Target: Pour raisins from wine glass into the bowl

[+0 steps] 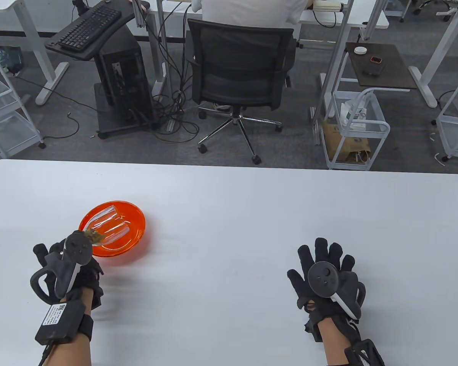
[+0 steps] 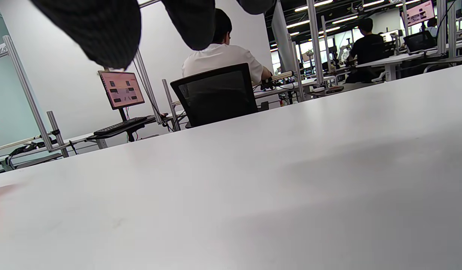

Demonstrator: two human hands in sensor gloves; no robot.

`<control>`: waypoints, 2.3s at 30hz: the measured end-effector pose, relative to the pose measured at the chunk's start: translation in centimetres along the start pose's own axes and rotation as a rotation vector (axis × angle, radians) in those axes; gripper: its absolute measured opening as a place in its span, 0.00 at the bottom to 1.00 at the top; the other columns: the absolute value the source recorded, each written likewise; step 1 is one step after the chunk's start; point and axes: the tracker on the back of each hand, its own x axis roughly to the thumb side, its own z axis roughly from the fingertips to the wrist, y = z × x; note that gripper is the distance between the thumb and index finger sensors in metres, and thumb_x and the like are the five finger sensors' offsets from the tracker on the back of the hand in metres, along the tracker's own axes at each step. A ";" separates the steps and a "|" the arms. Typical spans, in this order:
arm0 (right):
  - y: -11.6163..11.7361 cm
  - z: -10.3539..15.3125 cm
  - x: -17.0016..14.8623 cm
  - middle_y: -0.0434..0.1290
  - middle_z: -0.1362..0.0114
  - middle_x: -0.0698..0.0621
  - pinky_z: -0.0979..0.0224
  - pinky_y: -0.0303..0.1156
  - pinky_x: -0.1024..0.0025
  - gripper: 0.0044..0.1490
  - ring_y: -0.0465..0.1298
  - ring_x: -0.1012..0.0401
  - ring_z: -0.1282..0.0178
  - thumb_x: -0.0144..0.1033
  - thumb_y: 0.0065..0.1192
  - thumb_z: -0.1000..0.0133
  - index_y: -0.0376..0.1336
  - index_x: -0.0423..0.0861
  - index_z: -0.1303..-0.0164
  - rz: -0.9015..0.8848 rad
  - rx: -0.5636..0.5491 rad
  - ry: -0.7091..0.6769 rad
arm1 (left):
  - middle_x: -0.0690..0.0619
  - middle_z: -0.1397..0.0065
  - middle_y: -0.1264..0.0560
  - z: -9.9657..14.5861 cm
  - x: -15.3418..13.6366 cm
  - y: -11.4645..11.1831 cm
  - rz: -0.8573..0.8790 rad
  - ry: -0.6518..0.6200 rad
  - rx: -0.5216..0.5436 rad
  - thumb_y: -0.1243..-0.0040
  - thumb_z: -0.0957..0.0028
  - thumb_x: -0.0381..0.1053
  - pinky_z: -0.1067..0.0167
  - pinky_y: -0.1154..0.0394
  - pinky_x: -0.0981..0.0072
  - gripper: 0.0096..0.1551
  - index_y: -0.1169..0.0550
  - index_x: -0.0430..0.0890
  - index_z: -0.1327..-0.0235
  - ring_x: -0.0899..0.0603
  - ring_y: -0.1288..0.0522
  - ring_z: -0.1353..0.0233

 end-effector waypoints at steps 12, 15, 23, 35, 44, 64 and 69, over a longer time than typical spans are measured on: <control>0.2 0.0 0.1 0.38 0.11 0.35 0.26 0.22 0.30 0.44 0.34 0.29 0.18 0.55 0.62 0.42 0.53 0.48 0.19 -0.003 0.025 0.004 | 0.49 0.31 0.20 0.0 0.9 0.3 -0.071 -0.013 0.015 0.39 0.52 0.44 0.24 0.61 0.47 0.30 0.26 0.54 0.33 0.38 0.28 0.27; 0.2 0.0 0.1 0.38 0.11 0.35 0.26 0.22 0.30 0.44 0.34 0.29 0.18 0.55 0.62 0.42 0.53 0.48 0.19 -0.002 0.026 0.003 | 0.49 0.31 0.20 0.0 1.1 0.3 -0.105 -0.024 0.015 0.40 0.52 0.44 0.24 0.62 0.48 0.30 0.26 0.54 0.32 0.38 0.28 0.26; 0.2 0.0 0.1 0.38 0.11 0.35 0.26 0.22 0.29 0.44 0.33 0.28 0.18 0.55 0.62 0.42 0.53 0.48 0.19 -0.002 0.022 0.005 | 0.49 0.31 0.20 0.0 1.2 0.3 -0.128 -0.021 0.017 0.39 0.52 0.43 0.24 0.62 0.48 0.30 0.25 0.54 0.32 0.38 0.28 0.26; 0.2 0.2 0.0 0.37 0.11 0.34 0.27 0.22 0.29 0.45 0.33 0.28 0.19 0.55 0.62 0.42 0.53 0.48 0.19 0.000 0.035 0.016 | 0.49 0.31 0.19 0.2 2.1 0.4 -0.214 -0.015 0.024 0.37 0.52 0.43 0.24 0.61 0.49 0.30 0.24 0.54 0.33 0.38 0.27 0.27; 0.2 0.2 -0.1 0.36 0.12 0.34 0.27 0.22 0.30 0.46 0.32 0.29 0.19 0.55 0.62 0.42 0.51 0.47 0.18 0.001 0.023 0.034 | 0.49 0.31 0.19 0.1 2.7 0.3 -0.245 -0.016 0.027 0.36 0.52 0.43 0.24 0.60 0.50 0.30 0.23 0.55 0.33 0.39 0.27 0.27; 0.1 0.2 -0.3 0.34 0.12 0.33 0.27 0.22 0.30 0.47 0.31 0.28 0.20 0.55 0.62 0.42 0.50 0.47 0.18 0.012 0.046 0.061 | 0.50 0.31 0.18 -0.1 3.1 0.7 -0.309 -0.009 0.025 0.35 0.53 0.43 0.23 0.60 0.51 0.30 0.22 0.55 0.34 0.39 0.26 0.26; 0.2 0.2 -0.3 0.34 0.12 0.33 0.27 0.22 0.30 0.47 0.31 0.28 0.20 0.55 0.62 0.42 0.50 0.46 0.18 0.015 0.051 0.064 | 0.50 0.31 0.19 -0.3 3.2 0.7 -0.315 -0.010 0.027 0.36 0.52 0.42 0.23 0.60 0.52 0.30 0.22 0.55 0.33 0.39 0.27 0.26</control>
